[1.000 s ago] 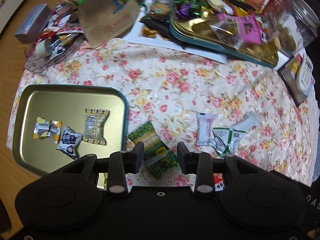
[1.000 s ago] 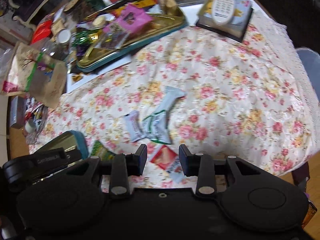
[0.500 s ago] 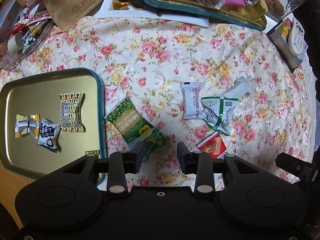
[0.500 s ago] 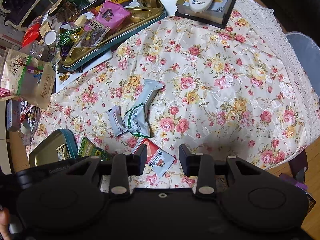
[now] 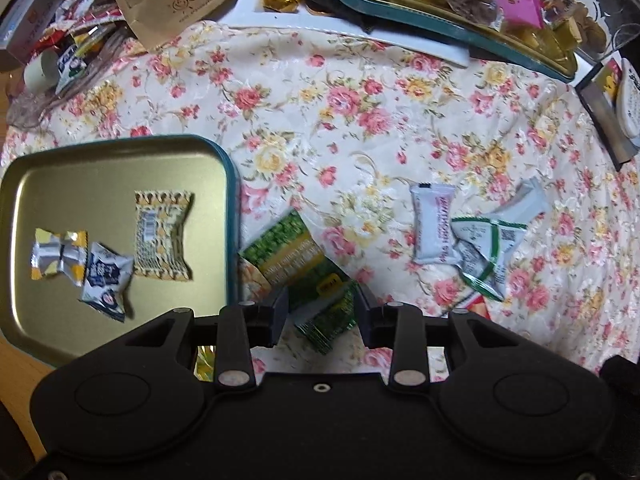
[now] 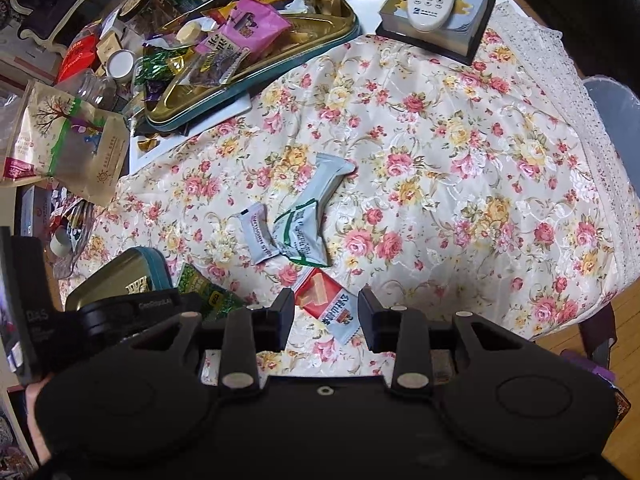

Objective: Organize snacks
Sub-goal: 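Move both grippers away from the tray toward the loose snacks on the cloth, then lower the left gripper onto the white hawthorn strip and close it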

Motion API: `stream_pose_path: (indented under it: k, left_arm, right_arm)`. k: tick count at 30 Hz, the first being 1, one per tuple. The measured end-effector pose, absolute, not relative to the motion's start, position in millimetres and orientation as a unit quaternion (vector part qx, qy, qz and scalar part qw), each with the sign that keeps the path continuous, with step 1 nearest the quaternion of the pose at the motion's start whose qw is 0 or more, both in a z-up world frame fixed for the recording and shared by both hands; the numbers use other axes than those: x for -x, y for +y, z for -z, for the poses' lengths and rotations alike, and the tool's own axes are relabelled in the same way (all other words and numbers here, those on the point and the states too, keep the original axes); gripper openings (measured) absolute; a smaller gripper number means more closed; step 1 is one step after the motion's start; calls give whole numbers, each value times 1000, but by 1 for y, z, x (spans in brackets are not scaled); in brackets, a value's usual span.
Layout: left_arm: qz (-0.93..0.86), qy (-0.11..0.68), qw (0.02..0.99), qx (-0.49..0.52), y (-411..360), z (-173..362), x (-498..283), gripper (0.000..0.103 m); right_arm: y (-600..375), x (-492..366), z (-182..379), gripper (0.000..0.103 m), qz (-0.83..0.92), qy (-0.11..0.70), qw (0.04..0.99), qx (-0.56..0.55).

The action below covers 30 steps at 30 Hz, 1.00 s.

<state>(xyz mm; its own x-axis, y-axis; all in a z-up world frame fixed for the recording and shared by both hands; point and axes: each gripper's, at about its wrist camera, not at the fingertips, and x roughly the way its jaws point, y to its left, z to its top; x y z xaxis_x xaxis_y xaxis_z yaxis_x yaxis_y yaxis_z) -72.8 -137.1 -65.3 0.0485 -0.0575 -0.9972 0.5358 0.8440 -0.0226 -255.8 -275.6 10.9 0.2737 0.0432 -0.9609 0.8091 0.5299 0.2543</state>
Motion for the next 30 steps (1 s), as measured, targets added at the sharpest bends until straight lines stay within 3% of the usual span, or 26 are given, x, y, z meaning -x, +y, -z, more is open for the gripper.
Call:
stream_pose_path:
  k: [17, 30]
  left_arm:
    - [119, 691, 701, -131, -124, 114, 50, 46]
    - [148, 686, 706, -93, -133, 116, 42, 47]
  right_arm:
    - [-282, 251, -8, 38, 277, 530, 693, -403]
    - [-284, 249, -3, 38, 275, 535, 686, -408]
